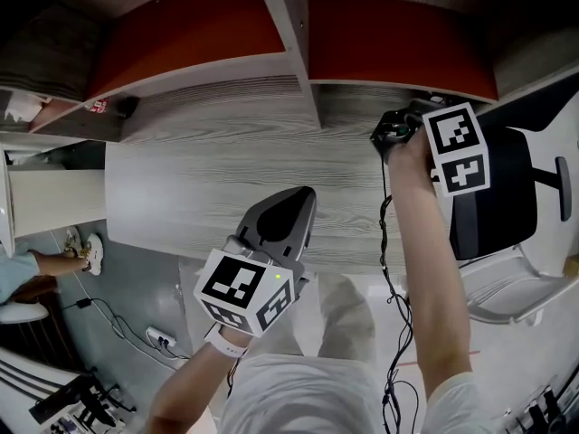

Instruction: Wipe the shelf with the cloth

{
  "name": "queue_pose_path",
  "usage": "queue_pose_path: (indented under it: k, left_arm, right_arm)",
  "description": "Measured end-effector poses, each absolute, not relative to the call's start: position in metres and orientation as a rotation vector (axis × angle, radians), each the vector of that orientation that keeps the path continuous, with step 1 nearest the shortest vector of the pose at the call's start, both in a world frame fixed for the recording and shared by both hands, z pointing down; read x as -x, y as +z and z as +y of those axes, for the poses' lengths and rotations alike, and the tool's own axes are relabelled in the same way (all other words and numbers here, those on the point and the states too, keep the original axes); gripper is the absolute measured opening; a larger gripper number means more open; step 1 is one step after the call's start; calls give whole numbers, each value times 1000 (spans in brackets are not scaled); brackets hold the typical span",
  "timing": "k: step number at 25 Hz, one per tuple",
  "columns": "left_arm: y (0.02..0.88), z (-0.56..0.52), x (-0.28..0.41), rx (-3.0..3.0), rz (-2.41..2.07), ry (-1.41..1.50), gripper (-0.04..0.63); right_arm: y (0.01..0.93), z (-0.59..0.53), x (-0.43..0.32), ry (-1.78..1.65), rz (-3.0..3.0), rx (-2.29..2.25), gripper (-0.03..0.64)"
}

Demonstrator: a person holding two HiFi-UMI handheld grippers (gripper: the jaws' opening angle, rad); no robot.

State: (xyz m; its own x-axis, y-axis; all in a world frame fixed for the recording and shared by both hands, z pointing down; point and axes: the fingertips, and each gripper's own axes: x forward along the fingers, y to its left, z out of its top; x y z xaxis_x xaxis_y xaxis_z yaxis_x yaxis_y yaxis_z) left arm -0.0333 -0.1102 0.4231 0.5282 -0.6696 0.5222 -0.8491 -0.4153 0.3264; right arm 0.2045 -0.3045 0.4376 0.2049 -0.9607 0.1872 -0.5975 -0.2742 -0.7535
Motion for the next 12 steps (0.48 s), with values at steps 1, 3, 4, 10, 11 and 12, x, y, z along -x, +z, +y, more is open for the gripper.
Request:
queue_pose_path:
  k: [1,3,4,10,11,12]
  left_arm:
    - [423,-111,34,-2209,-1231,421,6]
    - [422,-111,34,-2210,-1232,422,6]
    - [422,-111,35,-2210,-1231,423,6]
    - [425,-110,36,-2205,-1226,431,6]
    - [425,-110,37,-2205,-1226,433,6]
    - [425,-110,38,-2206,-1226,433,6]
  right_arm:
    - [442,-306,-205,-905,1435,1941,87]
    - [452,-310,-206,-934,1415,1922,89]
    - [457,-311,-207,-946,1405,1923,89]
    - [498,-317,-208,-1049,1352,1976,87]
    - [508,-317,-208,-1073,1342,1998,87]
    - [518,-317,-209,-1102,1325,2017,87]
